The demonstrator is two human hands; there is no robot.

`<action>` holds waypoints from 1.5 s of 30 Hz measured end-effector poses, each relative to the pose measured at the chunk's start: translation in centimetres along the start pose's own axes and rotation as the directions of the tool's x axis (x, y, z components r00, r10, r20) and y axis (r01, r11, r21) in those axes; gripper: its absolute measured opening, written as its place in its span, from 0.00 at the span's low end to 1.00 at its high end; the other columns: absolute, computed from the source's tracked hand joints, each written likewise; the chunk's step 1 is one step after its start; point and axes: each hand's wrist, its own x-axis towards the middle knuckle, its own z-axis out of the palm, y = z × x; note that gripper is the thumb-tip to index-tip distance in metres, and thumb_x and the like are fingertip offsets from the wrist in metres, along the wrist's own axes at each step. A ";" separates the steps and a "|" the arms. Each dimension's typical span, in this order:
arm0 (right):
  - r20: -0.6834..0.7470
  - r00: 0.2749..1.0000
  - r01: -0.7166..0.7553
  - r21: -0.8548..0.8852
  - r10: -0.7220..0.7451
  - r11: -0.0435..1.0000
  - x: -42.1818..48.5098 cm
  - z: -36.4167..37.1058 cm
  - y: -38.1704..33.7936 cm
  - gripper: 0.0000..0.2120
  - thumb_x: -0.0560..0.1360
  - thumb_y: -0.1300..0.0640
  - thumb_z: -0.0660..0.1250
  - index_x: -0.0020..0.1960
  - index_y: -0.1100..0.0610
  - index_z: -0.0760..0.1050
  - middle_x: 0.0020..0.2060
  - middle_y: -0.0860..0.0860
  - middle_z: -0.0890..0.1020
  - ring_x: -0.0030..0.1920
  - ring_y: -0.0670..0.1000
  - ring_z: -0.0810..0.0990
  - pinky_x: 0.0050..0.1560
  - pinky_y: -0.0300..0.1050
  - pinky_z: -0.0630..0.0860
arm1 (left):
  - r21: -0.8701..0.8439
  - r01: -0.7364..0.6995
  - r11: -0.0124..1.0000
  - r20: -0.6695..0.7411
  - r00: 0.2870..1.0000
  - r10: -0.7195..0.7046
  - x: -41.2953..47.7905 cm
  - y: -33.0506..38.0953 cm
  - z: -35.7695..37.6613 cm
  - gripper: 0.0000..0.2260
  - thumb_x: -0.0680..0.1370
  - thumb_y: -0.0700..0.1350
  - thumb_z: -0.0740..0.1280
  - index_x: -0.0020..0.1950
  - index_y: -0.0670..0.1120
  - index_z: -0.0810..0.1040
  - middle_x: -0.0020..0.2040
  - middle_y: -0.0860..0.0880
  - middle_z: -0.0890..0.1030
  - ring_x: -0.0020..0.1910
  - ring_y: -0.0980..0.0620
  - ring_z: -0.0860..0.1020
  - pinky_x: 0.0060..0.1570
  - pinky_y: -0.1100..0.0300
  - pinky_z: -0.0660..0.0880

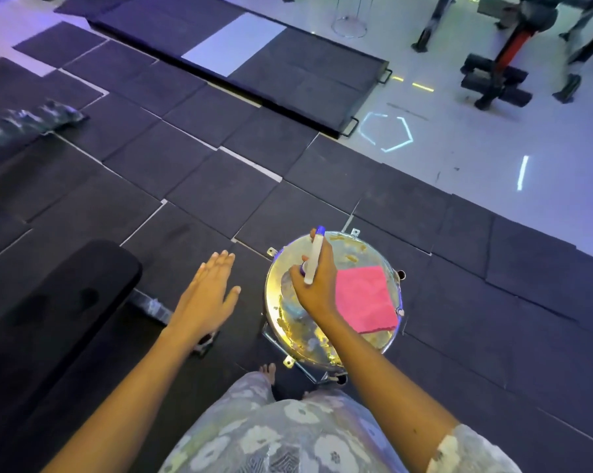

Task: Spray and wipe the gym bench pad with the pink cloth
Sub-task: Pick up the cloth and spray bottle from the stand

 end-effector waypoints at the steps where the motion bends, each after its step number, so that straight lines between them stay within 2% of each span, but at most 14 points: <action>1: -0.018 1.000 -0.001 0.004 0.002 1.000 -0.1 -0.1 -0.3 0.28 0.68 0.70 0.67 0.63 0.52 0.67 0.49 0.55 0.76 0.47 0.53 0.78 0.51 0.51 0.79 | -0.006 -0.018 1.000 0.013 1.000 0.018 0.4 -0.2 -0.1 0.29 0.80 0.48 0.60 0.77 0.43 0.51 0.78 0.46 0.55 0.77 0.50 0.50 0.75 0.55 0.48; 5: -0.087 0.995 -0.050 0.067 0.056 0.997 -0.8 -1.7 -2.1 0.30 0.68 0.75 0.67 0.67 0.57 0.69 0.54 0.49 0.78 0.56 0.44 0.77 0.53 0.35 0.77 | -0.053 -0.090 0.995 0.051 0.994 0.092 2.1 0.5 0.1 0.28 0.80 0.47 0.61 0.77 0.43 0.55 0.77 0.46 0.59 0.77 0.49 0.53 0.75 0.53 0.50; 7: -0.139 0.987 -0.071 0.115 0.087 0.991 -1.5 -3.4 -3.0 0.30 0.68 0.74 0.67 0.68 0.59 0.69 0.58 0.48 0.79 0.60 0.41 0.78 0.56 0.38 0.79 | -0.106 -0.097 0.990 0.077 0.991 0.105 2.9 1.5 0.4 0.27 0.80 0.49 0.62 0.76 0.46 0.58 0.76 0.47 0.62 0.76 0.49 0.57 0.74 0.52 0.56; 11: -0.281 0.957 -0.045 0.103 0.072 0.994 -3.7 -7.4 -4.3 0.30 0.67 0.72 0.68 0.67 0.58 0.70 0.56 0.39 0.80 0.62 0.49 0.79 0.56 0.53 0.80 | -0.215 -0.124 0.969 0.178 0.970 0.164 4.6 4.3 2.0 0.24 0.79 0.49 0.63 0.74 0.48 0.63 0.72 0.48 0.68 0.71 0.48 0.67 0.67 0.52 0.65; 16: -0.413 0.906 -0.091 0.017 0.089 0.996 -7.3 -11.3 -3.5 0.31 0.65 0.75 0.65 0.67 0.60 0.70 0.61 0.51 0.78 0.63 0.53 0.79 0.58 0.48 0.79 | -0.275 -0.121 0.954 0.320 0.924 0.209 7.2 7.9 5.6 0.24 0.78 0.46 0.64 0.73 0.43 0.65 0.72 0.43 0.69 0.68 0.43 0.69 0.69 0.51 0.64; 19: -0.493 0.860 -0.146 0.012 0.133 0.989 -9.4 -12.9 -2.3 0.31 0.66 0.77 0.66 0.67 0.62 0.70 0.61 0.52 0.78 0.61 0.52 0.80 0.57 0.58 0.79 | -0.325 -0.051 0.944 0.318 0.934 0.160 8.2 10.0 7.7 0.18 0.77 0.43 0.65 0.65 0.39 0.72 0.62 0.40 0.76 0.60 0.42 0.74 0.58 0.54 0.67; 22: -0.537 0.829 -0.165 0.032 0.157 0.986 -11.4 -14.0 -1.4 0.32 0.68 0.76 0.67 0.70 0.66 0.66 0.65 0.54 0.75 0.63 0.52 0.79 0.55 0.49 0.81 | -0.341 0.010 0.940 0.304 0.947 0.100 8.9 11.7 9.4 0.06 0.74 0.42 0.66 0.48 0.41 0.74 0.44 0.43 0.77 0.45 0.44 0.74 0.41 0.58 0.64; 26: -0.547 0.814 -0.196 0.061 0.197 0.979 -12.9 -15.0 -0.7 0.34 0.67 0.80 0.65 0.72 0.67 0.64 0.67 0.57 0.73 0.64 0.56 0.77 0.53 0.47 0.81 | -0.369 0.146 0.918 0.290 0.956 -0.035 9.5 13.5 11.2 0.12 0.73 0.45 0.69 0.52 0.40 0.73 0.47 0.46 0.74 0.46 0.48 0.73 0.40 0.60 0.66; 32: -0.526 0.821 -0.217 0.075 0.224 0.973 -13.0 -15.9 0.1 0.34 0.67 0.80 0.66 0.71 0.65 0.66 0.65 0.53 0.74 0.64 0.54 0.77 0.52 0.42 0.81 | -0.413 0.287 0.864 0.339 0.929 -0.147 9.0 15.6 10.9 0.05 0.68 0.42 0.70 0.35 0.42 0.77 0.33 0.48 0.74 0.33 0.50 0.73 0.27 0.59 0.68; 34: -0.499 0.840 -0.208 0.070 0.215 0.976 -12.7 -16.2 0.1 0.34 0.67 0.80 0.66 0.70 0.64 0.67 0.65 0.54 0.75 0.64 0.54 0.77 0.52 0.43 0.82 | -0.568 0.332 0.753 0.399 0.911 -0.101 8.2 16.3 10.0 0.06 0.68 0.39 0.69 0.33 0.44 0.73 0.31 0.49 0.72 0.31 0.52 0.69 0.25 0.63 0.66; 38: -0.408 0.899 -0.159 0.033 0.159 0.987 -11.6 -16.7 -0.6 0.31 0.68 0.77 0.68 0.69 0.64 0.69 0.61 0.49 0.77 0.63 0.52 0.78 0.54 0.51 0.81 | -0.807 0.548 0.218 0.547 0.834 -0.074 5.8 16.7 7.0 0.07 0.70 0.33 0.63 0.46 0.39 0.74 0.38 0.45 0.74 0.37 0.49 0.73 0.29 0.60 0.72; 40: -0.339 0.934 -0.124 -0.020 0.110 0.992 -10.9 -16.7 -0.9 0.29 0.68 0.76 0.69 0.66 0.62 0.71 0.57 0.43 0.79 0.60 0.48 0.79 0.55 0.46 0.80 | -0.828 0.561 -0.002 0.559 0.825 -0.081 4.2 16.0 5.3 0.10 0.70 0.32 0.60 0.51 0.38 0.73 0.39 0.44 0.76 0.37 0.46 0.75 0.28 0.60 0.75; 42: -0.253 0.964 -0.092 -0.049 0.077 0.995 -10.2 -16.1 -1.2 0.29 0.66 0.76 0.68 0.65 0.61 0.72 0.57 0.47 0.80 0.60 0.48 0.80 0.54 0.38 0.79 | -0.829 0.539 -0.146 0.555 0.824 -0.111 2.4 14.7 3.9 0.10 0.72 0.32 0.58 0.51 0.38 0.73 0.38 0.44 0.78 0.36 0.46 0.78 0.31 0.60 0.77; 45: -0.061 0.998 -0.022 -0.047 0.019 0.999 -9.1 -14.2 -1.7 0.30 0.66 0.76 0.66 0.66 0.63 0.71 0.61 0.53 0.79 0.60 0.49 0.80 0.53 0.39 0.78 | -0.859 0.425 -0.286 0.488 0.849 -0.202 -0.9 11.6 2.0 0.10 0.75 0.34 0.57 0.53 0.37 0.74 0.41 0.42 0.80 0.40 0.46 0.78 0.42 0.53 0.77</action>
